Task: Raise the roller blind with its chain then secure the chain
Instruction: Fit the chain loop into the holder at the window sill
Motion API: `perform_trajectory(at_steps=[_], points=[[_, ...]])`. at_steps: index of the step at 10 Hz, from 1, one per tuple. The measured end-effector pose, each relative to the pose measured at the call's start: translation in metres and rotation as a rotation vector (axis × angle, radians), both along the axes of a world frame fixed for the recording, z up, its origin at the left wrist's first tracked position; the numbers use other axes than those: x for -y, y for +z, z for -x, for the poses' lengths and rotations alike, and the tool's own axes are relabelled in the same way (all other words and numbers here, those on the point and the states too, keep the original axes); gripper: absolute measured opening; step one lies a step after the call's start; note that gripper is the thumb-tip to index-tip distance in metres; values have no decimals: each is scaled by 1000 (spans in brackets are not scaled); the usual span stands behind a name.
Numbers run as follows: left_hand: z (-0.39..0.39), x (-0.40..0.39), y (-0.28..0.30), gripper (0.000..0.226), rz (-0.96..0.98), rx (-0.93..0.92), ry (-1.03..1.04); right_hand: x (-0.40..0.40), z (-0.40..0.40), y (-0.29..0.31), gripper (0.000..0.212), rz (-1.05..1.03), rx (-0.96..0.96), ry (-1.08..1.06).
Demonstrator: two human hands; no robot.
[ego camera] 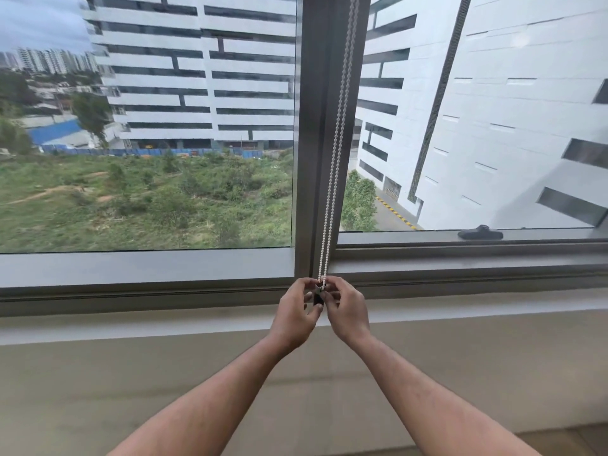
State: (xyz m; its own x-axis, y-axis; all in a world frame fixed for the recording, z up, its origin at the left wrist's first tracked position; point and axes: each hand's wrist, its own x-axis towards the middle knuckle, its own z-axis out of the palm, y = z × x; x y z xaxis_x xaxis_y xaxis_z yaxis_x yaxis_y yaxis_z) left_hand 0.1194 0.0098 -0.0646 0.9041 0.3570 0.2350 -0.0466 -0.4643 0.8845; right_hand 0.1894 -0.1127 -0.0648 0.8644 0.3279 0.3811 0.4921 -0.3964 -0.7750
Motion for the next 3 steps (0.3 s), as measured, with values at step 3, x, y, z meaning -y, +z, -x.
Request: perform_trajectory(at_steps=[3], points=[[16, -11, 5, 55, -139, -78, -6, 9, 13, 1, 38, 17, -76, -50]])
